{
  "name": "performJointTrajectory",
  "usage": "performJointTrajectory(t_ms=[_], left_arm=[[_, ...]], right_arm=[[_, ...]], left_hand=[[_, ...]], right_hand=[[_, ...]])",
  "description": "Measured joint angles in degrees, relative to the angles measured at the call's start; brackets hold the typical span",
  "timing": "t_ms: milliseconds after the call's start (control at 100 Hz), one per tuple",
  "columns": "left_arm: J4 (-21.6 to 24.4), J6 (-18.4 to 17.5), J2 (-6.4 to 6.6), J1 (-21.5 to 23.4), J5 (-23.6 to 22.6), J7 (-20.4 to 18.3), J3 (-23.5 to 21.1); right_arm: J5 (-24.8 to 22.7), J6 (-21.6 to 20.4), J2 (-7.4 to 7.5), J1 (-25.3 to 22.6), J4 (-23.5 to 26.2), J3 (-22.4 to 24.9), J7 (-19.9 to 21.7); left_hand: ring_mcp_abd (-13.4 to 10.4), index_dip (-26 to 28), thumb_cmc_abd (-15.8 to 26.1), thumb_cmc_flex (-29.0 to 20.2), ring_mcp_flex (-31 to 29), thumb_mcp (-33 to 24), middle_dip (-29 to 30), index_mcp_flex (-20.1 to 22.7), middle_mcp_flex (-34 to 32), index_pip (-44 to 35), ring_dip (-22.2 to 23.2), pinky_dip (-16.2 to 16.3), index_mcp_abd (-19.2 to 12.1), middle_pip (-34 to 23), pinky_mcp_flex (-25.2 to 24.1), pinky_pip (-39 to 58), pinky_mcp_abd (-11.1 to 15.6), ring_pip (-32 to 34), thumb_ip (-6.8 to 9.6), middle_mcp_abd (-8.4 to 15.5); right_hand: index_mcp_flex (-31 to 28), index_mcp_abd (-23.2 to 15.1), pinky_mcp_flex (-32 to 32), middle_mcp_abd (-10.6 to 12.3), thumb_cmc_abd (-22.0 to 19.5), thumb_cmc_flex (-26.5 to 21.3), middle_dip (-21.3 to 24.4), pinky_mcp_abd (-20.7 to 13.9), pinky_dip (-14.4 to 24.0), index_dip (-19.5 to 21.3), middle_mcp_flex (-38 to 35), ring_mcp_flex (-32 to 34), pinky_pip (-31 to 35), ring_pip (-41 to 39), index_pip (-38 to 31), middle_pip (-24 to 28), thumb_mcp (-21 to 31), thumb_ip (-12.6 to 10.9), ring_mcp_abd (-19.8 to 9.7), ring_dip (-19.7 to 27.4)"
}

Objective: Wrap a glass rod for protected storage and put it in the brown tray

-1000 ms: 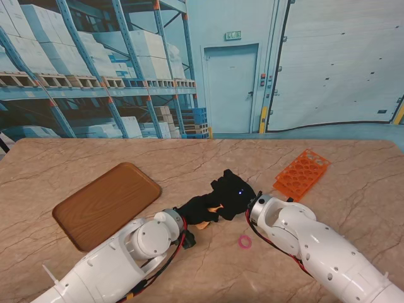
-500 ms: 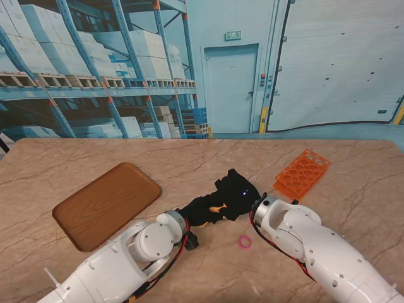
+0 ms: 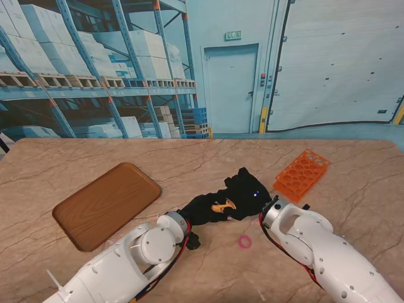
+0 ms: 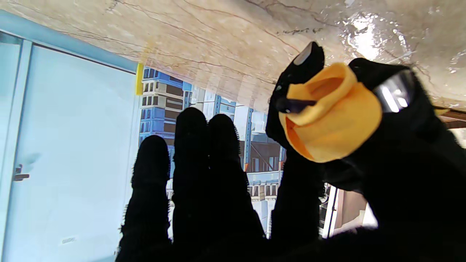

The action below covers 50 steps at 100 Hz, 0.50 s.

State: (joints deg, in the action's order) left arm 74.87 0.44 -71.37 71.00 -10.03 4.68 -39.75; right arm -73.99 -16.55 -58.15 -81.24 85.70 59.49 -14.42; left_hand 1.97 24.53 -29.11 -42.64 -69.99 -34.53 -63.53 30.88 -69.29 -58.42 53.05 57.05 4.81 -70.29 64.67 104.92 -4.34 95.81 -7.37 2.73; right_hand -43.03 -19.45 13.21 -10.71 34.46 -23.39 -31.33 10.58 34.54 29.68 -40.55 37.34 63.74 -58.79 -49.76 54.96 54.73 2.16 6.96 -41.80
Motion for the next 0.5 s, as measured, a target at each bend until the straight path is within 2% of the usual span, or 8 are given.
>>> performJointTrajectory(t_ms=[60,80,150,270,300,340,420,500], left_arm=[[-0.19,-0.65,0.00,-0.04,-0.41,0.12,0.05],[-0.23,-0.81,0.00,-0.04,-0.43,0.13,0.06],[-0.31,-1.27,0.01,-0.04,-0.43,0.11,0.09],[-0.31,-1.61,0.06,-0.05,-0.64,0.07,0.07],[-0.29,-1.65,0.07,-0.05,-0.71,0.04,0.03],[-0.21,-1.67,0.09,-0.04,-0.72,-0.04,-0.03],[0.27,-1.67,0.15,0.06,-0.53,-0.45,-0.19],[0.86,-1.51,0.17,0.28,-0.26,-0.72,-0.39]], right_arm=[[-0.75,0.02,0.01,-0.73,0.43,0.78,-0.41],[-1.16,0.06,0.01,-0.93,0.54,0.98,-0.64],[-2.29,0.23,0.07,-1.50,0.90,1.65,-1.43],[-2.99,0.42,0.25,-2.19,1.13,2.66,-2.03],[-3.23,0.45,0.30,-2.38,1.16,2.91,-2.15],[-3.57,0.56,0.34,-2.69,1.22,3.36,-2.27],[-3.97,0.71,0.37,-3.52,1.52,4.50,-2.43],[-4.01,0.42,0.38,-4.53,2.08,5.77,-2.44]], left_hand=[[-0.09,0.62,-0.86,3.43,-0.02,-2.73,-0.40,0.60,-0.45,0.91,-0.57,0.03,0.74,-1.02,0.00,0.01,0.01,0.22,0.00,0.80],[-0.10,1.17,-1.28,4.74,-0.02,-3.56,-0.44,0.63,-0.45,1.43,-0.66,0.03,0.95,-1.04,-0.01,0.01,0.01,0.40,1.31,0.94],[-0.17,3.22,-1.28,8.34,-0.03,-6.53,-0.51,1.57,-0.47,2.67,-0.76,0.03,1.66,-1.66,-0.04,0.02,0.01,0.47,1.56,1.13],[-0.19,4.19,-1.29,10.04,-0.03,-7.13,-0.51,2.67,-1.06,3.69,-0.89,0.04,2.96,-1.77,-0.07,0.02,0.01,0.52,2.18,1.16],[-0.19,4.19,-1.28,10.04,-0.03,-6.80,-0.51,2.91,-1.08,3.85,-0.90,0.04,3.01,-1.78,-0.07,0.02,0.01,0.52,2.22,1.16],[-0.19,4.15,-1.20,10.05,-0.04,-6.54,-0.51,4.02,-1.56,3.89,-0.92,0.04,1.88,-1.79,-0.08,0.02,0.01,0.54,2.26,1.16],[-0.19,4.00,1.56,10.52,-0.05,-6.12,-0.51,4.05,-1.61,5.18,-0.98,0.04,1.55,-1.79,-0.08,0.03,0.01,0.55,2.47,1.16],[-0.19,4.00,5.08,10.65,-0.05,-2.57,-0.52,4.07,-1.65,6.61,-1.25,0.04,1.54,-1.79,-0.08,0.04,0.01,0.68,2.56,1.16]], right_hand=[[0.50,-0.20,-0.04,0.00,-1.05,0.50,0.07,0.00,0.00,1.72,0.51,-0.03,-0.35,0.34,1.55,-0.26,-0.89,-0.04,-0.09,0.02],[0.56,-0.20,-0.04,0.00,-1.05,0.55,0.10,0.00,0.00,2.08,0.54,-0.03,-0.38,0.62,1.95,-0.27,-1.16,-0.04,-0.11,0.03],[1.24,-0.20,-0.07,0.02,-1.06,0.63,0.48,0.00,0.00,2.82,1.20,-0.99,-0.43,0.83,2.15,-0.88,-1.69,0.04,-0.35,0.13],[4.69,-0.02,-0.10,0.05,-0.98,0.73,0.63,0.00,0.00,3.57,2.79,-1.37,-0.63,1.47,2.93,-1.51,-3.94,0.25,-0.88,0.70],[5.54,1.07,-0.10,0.09,-0.95,0.74,0.66,0.00,0.00,3.64,2.84,-1.37,-0.64,1.96,3.42,-1.64,-4.40,0.75,-0.96,0.73],[8.14,7.68,-0.11,0.19,-0.93,1.50,0.74,0.00,0.00,2.64,3.58,-1.37,-0.68,2.17,5.81,-2.07,-5.46,1.00,-1.31,0.85],[10.42,10.25,-0.12,0.72,-0.89,1.65,1.38,0.00,0.00,2.34,4.94,-2.05,-0.76,3.52,8.34,-3.21,-6.15,1.22,-1.69,1.55],[11.33,10.85,-0.14,0.76,-0.88,1.65,1.96,-0.03,0.00,2.30,6.13,-1.97,-1.32,4.83,9.05,-3.88,-6.90,1.24,-1.85,2.15]])
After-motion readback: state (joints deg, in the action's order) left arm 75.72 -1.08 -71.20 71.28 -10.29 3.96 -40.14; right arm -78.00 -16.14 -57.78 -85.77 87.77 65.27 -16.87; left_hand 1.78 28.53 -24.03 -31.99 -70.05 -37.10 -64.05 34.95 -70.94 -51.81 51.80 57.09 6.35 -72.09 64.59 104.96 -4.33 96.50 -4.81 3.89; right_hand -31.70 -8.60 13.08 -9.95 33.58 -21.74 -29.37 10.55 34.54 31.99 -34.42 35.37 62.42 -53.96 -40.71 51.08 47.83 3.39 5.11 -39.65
